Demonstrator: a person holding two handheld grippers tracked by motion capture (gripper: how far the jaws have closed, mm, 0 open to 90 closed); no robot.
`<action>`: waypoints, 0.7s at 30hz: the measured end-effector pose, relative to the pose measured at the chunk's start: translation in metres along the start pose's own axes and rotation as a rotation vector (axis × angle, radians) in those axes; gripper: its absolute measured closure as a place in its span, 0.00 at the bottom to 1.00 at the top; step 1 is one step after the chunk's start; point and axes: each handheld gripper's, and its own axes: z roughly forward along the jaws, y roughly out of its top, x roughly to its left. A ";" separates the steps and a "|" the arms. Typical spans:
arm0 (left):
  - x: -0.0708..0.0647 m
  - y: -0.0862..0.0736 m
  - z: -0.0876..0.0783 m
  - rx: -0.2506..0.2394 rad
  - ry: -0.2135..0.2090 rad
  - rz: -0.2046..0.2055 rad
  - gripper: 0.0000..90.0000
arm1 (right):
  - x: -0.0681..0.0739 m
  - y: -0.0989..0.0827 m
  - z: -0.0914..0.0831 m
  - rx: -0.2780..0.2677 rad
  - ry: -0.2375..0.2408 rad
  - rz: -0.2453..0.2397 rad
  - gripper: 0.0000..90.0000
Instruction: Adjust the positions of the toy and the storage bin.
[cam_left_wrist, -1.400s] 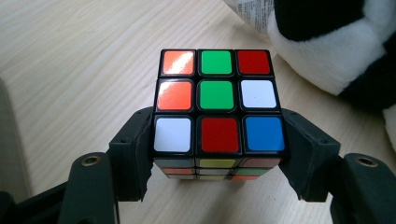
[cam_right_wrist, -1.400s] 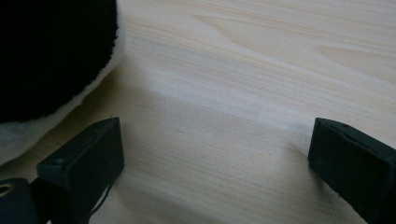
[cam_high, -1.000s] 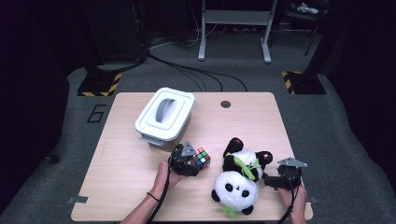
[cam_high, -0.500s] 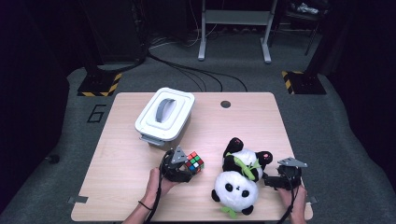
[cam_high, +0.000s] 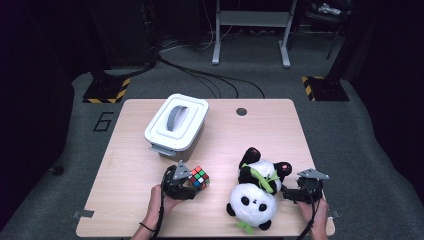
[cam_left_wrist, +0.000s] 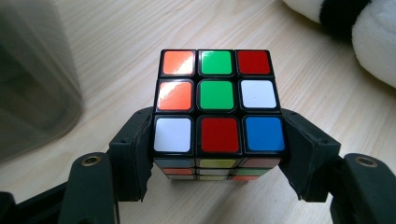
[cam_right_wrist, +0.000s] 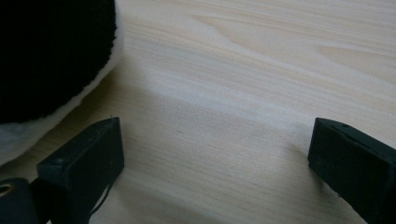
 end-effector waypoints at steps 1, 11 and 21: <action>0.001 -0.001 -0.001 0.003 -0.001 -0.002 0.38 | 0.000 0.000 0.000 0.000 0.000 0.000 0.03; 0.006 -0.011 -0.011 -0.010 0.019 -0.034 0.38 | 0.000 0.000 0.000 0.000 0.000 0.000 0.03; 0.016 -0.021 -0.025 -0.012 0.059 -0.074 0.38 | 0.000 0.000 0.000 0.000 -0.001 0.000 0.03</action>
